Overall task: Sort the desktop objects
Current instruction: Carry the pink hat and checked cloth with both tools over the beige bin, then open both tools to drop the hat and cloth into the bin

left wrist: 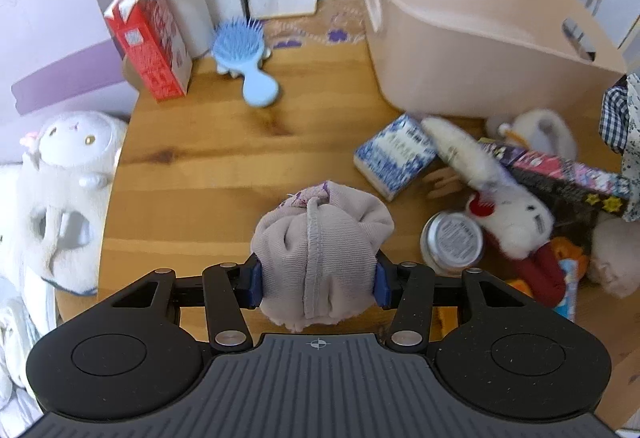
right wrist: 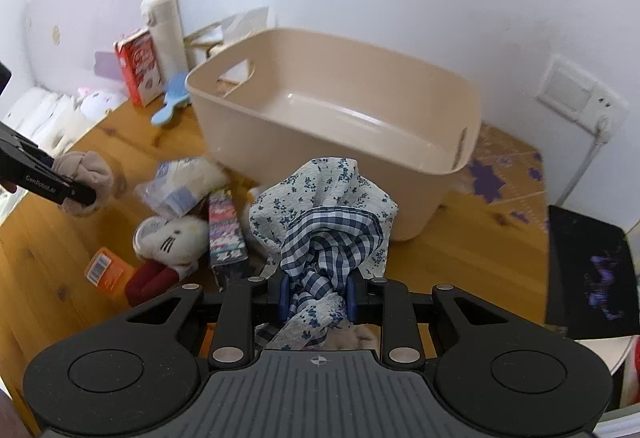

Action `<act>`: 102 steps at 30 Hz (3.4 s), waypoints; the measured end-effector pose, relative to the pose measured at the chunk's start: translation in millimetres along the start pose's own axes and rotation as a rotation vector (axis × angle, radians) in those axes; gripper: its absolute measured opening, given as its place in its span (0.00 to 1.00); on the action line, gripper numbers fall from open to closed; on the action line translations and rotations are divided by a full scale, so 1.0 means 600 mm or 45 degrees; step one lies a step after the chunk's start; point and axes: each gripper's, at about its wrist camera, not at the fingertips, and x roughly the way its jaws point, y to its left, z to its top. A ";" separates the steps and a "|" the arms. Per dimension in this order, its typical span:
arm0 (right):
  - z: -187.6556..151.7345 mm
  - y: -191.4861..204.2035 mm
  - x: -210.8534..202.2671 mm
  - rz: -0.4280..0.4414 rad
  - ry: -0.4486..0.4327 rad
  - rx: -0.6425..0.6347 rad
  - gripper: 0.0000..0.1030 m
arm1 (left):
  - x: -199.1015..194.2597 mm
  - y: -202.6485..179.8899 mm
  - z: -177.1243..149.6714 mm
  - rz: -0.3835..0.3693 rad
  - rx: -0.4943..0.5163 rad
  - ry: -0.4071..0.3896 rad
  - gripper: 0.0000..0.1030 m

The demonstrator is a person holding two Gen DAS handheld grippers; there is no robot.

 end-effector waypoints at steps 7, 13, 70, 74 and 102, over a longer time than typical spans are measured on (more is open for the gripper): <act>0.011 -0.015 -0.035 -0.059 -0.068 0.025 0.24 | -0.038 -0.020 0.035 -0.036 0.035 -0.107 0.49; 0.027 -0.028 -0.048 -0.102 -0.115 0.026 0.24 | -0.073 -0.044 0.082 -0.068 0.108 -0.222 0.49; 0.141 -0.043 0.171 -0.162 0.041 -0.121 0.54 | 0.120 -0.217 0.272 0.053 0.157 -0.046 0.76; 0.146 -0.037 0.155 -0.177 0.012 -0.111 0.67 | 0.096 -0.212 0.270 0.045 0.137 -0.087 0.79; 0.072 0.008 -0.039 -0.305 -0.058 -0.040 1.00 | -0.087 -0.183 0.155 -0.088 0.121 -0.208 0.84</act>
